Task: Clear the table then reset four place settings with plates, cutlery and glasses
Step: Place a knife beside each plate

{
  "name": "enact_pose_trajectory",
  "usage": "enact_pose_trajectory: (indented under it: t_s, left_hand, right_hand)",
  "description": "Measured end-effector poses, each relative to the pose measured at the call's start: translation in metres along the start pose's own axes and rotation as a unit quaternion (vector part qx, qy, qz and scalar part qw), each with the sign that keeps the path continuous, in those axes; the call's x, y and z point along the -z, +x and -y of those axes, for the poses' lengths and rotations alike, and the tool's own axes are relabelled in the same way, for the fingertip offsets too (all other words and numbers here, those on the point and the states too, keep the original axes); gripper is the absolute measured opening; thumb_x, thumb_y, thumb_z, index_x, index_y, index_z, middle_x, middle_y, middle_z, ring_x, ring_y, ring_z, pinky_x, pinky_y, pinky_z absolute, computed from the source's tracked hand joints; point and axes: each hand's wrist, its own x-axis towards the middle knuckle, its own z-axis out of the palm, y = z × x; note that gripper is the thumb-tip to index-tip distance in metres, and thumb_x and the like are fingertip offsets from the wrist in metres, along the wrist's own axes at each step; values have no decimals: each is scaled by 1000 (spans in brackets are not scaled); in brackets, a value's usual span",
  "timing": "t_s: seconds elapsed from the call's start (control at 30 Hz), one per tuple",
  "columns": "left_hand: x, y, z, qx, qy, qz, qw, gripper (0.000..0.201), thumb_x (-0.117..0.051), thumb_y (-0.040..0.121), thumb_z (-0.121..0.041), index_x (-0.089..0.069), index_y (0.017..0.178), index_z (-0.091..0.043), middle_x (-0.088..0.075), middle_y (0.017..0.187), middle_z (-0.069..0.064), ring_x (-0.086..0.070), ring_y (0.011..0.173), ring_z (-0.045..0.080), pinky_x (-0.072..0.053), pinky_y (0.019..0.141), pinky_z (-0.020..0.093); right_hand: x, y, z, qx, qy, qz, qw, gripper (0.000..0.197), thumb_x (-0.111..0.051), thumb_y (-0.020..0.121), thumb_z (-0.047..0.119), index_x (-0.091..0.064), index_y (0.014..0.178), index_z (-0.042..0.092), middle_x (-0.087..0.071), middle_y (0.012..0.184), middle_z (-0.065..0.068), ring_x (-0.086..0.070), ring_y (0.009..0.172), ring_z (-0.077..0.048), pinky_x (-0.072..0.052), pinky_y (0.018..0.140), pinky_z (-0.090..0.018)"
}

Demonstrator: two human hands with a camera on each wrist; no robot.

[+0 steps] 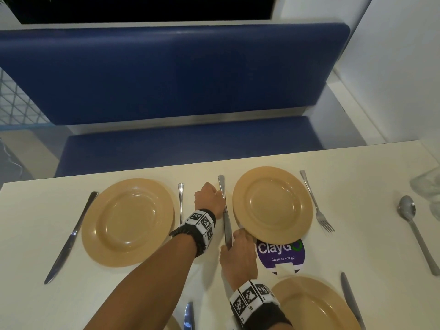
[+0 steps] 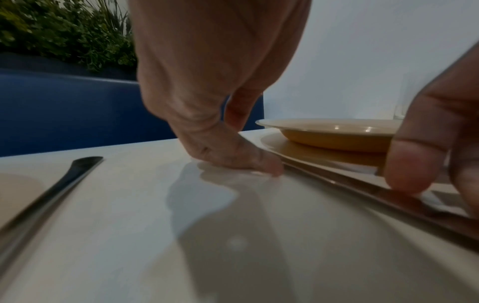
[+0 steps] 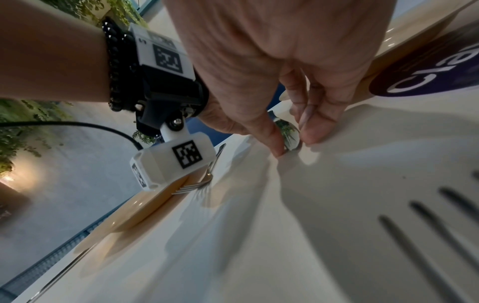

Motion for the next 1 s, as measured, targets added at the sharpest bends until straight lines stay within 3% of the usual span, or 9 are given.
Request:
enact_pose_trajectory:
  t_s: [0.1, 0.17, 0.23, 0.33, 0.5, 0.6, 0.7, 0.83, 1.0]
  left_hand:
    - [8, -8, -2, -3, -27, 9, 1000, 20, -49, 100, -20, -47, 117, -9, -51, 102, 8, -67, 94, 33, -62, 81, 48]
    - [19, -20, -6, -47, -35, -12, 998, 21, -49, 100, -17, -42, 119, -10, -60, 106, 12, -68, 94, 32, -61, 79, 41]
    - [37, -38, -11, -107, -55, -44, 992, 18, -51, 100, -17, -42, 115, -14, -67, 95, 11, -68, 83, 23, -55, 73, 29]
    - [86, -73, -18, -190, -74, -74, 976, 13, -57, 99, -26, -50, 105, -16, -58, 65, -3, -54, 58, 7, -45, 63, 20]
    - [212, -97, 5, -258, -93, -150, 950, 15, -63, 95, -34, -61, 90, -20, -59, 66, -7, -52, 57, 2, -42, 56, 11]
    - [287, -81, 50, -215, -53, -201, 954, 17, -64, 94, -35, -62, 89, -20, -64, 71, -5, -58, 64, 5, -46, 62, 18]
    - [330, -52, 122, -101, 56, -150, 982, 20, -64, 93, -39, -62, 91, -19, -66, 81, -3, -65, 81, 20, -51, 78, 33]
    - [331, -30, 219, 27, 126, -53, 990, 15, -68, 89, -34, -62, 88, -20, -70, 97, 4, -68, 93, 24, -54, 84, 35]
    - [308, -27, 265, 66, 134, -34, 988, 15, -54, 93, -24, -62, 97, -11, -69, 105, 10, -64, 96, 30, -55, 88, 40]
  right_hand:
    - [6, -8, 3, 17, -6, 2, 1000, 45, -66, 91, 23, -47, 130, 9, -45, 136, -6, -53, 121, -20, -47, 101, -29]
    - [11, -16, 7, 40, -8, -4, 999, 47, -66, 92, 25, -45, 131, 10, -43, 137, -5, -53, 121, -20, -48, 102, -30]
    - [18, -27, 15, 72, 6, -17, 997, 43, -66, 92, 26, -45, 128, 14, -46, 131, -3, -55, 116, -18, -50, 99, -31]
    - [25, -46, 36, 132, 0, -31, 991, 35, -63, 93, 30, -49, 125, 21, -50, 123, 3, -55, 114, -15, -50, 94, -28]
    - [11, -90, 99, 201, -8, 11, 979, 16, -55, 95, 39, -55, 108, 29, -55, 103, 11, -57, 99, -11, -50, 81, -28]
    - [-15, -128, 146, 235, -21, 63, 970, 15, -53, 95, 41, -57, 104, 30, -58, 98, 11, -53, 91, -9, -48, 76, -27]
    - [-49, -159, 182, 241, -18, 124, 963, 16, -57, 93, 44, -59, 100, 29, -60, 96, 12, -55, 93, -9, -51, 76, -30]
    - [-105, -173, 204, 191, -42, 203, 959, 23, -58, 91, 45, -60, 106, 28, -61, 109, 6, -54, 107, -13, -50, 90, -34]
    - [-163, -170, 213, 146, -88, 259, 951, 38, -57, 92, 41, -55, 121, 16, -56, 120, -3, -55, 116, -21, -47, 96, -34]
